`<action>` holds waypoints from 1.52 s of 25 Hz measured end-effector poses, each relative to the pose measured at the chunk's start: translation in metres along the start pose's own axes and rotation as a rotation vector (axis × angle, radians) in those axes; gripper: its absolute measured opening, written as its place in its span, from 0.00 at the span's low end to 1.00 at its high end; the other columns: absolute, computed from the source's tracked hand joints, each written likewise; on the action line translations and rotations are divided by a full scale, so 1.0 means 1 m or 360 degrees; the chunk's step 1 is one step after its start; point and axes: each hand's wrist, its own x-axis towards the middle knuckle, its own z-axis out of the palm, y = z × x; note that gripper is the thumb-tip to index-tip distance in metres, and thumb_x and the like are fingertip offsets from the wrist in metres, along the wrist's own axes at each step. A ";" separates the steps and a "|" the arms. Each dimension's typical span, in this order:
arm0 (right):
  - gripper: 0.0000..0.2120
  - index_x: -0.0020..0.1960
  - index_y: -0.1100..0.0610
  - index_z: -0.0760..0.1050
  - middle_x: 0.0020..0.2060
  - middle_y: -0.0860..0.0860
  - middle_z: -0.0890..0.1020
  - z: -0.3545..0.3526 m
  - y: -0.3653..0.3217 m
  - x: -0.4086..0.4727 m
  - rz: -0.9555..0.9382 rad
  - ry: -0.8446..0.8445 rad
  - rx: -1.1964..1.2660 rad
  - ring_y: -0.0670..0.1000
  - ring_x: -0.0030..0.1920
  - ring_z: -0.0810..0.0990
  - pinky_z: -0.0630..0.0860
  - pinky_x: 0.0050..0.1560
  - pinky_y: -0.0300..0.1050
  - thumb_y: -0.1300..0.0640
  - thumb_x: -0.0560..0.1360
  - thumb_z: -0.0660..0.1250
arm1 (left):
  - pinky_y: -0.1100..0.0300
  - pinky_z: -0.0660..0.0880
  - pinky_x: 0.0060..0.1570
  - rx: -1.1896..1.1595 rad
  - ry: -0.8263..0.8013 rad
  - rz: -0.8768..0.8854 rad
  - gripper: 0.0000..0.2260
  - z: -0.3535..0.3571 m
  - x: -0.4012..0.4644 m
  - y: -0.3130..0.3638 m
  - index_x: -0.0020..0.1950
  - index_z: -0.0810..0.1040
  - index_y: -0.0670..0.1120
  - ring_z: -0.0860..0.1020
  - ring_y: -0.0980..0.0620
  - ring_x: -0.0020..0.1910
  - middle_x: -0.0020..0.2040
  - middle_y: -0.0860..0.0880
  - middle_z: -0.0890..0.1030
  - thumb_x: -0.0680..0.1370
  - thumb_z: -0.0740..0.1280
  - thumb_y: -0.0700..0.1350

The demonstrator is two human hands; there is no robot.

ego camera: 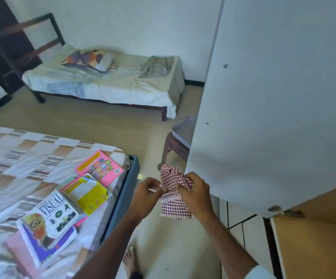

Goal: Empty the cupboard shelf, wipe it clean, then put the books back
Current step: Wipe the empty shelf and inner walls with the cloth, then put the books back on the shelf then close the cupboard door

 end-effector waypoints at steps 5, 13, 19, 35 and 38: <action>0.12 0.58 0.49 0.77 0.57 0.48 0.82 0.067 -0.041 0.053 0.0256 0.0116 0.0157 0.53 0.58 0.79 0.78 0.61 0.63 0.50 0.76 0.72 | 0.61 0.76 0.44 0.0050 -0.0093 -0.0049 0.11 -0.057 0.081 -0.033 0.53 0.78 0.48 0.81 0.55 0.46 0.47 0.51 0.83 0.74 0.75 0.45; 0.13 0.62 0.55 0.76 0.60 0.53 0.79 0.119 -0.062 0.127 0.0640 0.0383 0.0542 0.56 0.59 0.79 0.81 0.57 0.59 0.57 0.77 0.70 | 0.55 0.80 0.44 0.0176 -0.0345 -0.0027 0.05 -0.092 0.188 -0.054 0.45 0.79 0.50 0.82 0.51 0.45 0.45 0.50 0.84 0.75 0.74 0.44; 0.17 0.67 0.56 0.75 0.55 0.51 0.77 0.134 -0.045 0.217 0.0907 0.0588 0.0773 0.48 0.46 0.76 0.74 0.38 0.40 0.58 0.79 0.67 | 0.52 0.80 0.50 0.0492 -0.0454 0.0116 0.04 -0.065 0.267 -0.055 0.49 0.81 0.46 0.82 0.49 0.46 0.48 0.48 0.85 0.75 0.72 0.44; 0.22 0.69 0.53 0.72 0.66 0.56 0.77 0.146 0.112 0.536 0.1381 0.0607 0.0554 0.62 0.63 0.78 0.79 0.61 0.61 0.54 0.77 0.71 | 0.54 0.80 0.52 0.0716 -0.0899 0.0053 0.07 0.061 0.507 -0.112 0.54 0.81 0.45 0.81 0.50 0.49 0.52 0.48 0.84 0.77 0.69 0.43; 0.32 0.78 0.53 0.64 0.75 0.56 0.69 0.151 0.136 0.550 0.1385 0.0376 0.0277 0.63 0.72 0.70 0.71 0.71 0.60 0.56 0.77 0.72 | 0.54 0.80 0.53 0.0687 -0.0914 0.0000 0.08 0.064 0.513 -0.125 0.56 0.81 0.46 0.81 0.51 0.51 0.52 0.50 0.84 0.78 0.69 0.44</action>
